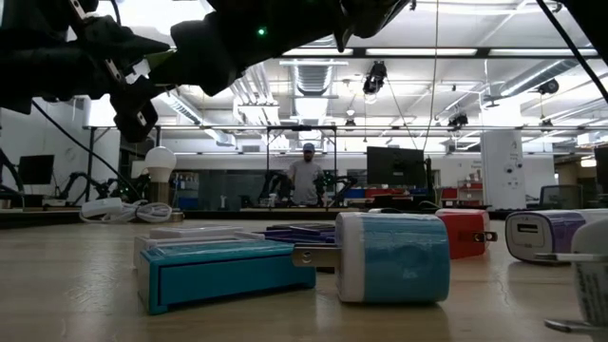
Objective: Pick & Place Office items
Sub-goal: Put the top green charger adapter into the black basket
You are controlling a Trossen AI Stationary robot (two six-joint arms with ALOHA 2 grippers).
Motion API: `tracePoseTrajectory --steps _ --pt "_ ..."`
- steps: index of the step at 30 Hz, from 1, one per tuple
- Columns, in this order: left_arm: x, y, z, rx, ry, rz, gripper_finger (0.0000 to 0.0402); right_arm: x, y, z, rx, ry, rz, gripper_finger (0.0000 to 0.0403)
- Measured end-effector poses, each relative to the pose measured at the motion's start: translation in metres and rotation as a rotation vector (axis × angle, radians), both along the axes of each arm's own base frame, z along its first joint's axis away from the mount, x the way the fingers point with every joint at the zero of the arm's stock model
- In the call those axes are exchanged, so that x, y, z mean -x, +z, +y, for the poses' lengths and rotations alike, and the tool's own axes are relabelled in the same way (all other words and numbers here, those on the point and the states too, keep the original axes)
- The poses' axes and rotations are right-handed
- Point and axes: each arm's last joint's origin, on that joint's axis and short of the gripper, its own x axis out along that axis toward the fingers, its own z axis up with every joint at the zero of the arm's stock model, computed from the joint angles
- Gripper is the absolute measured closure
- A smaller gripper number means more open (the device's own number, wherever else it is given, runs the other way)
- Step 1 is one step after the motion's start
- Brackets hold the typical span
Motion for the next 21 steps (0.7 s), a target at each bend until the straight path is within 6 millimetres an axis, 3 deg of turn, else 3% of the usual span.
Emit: tracePoseTrajectory --steps 7,21 --pt "0.0 0.0001 -0.0001 -0.005 -0.001 -0.001 0.0228 0.0001 0.0003 0.0011 0.016 0.006 0.001 0.0254" --pt "0.0001 -0.0003 -0.0001 -0.011 -0.001 0.0 0.0227 0.0 0.0032 0.0023 -0.037 -0.004 -0.03 0.018"
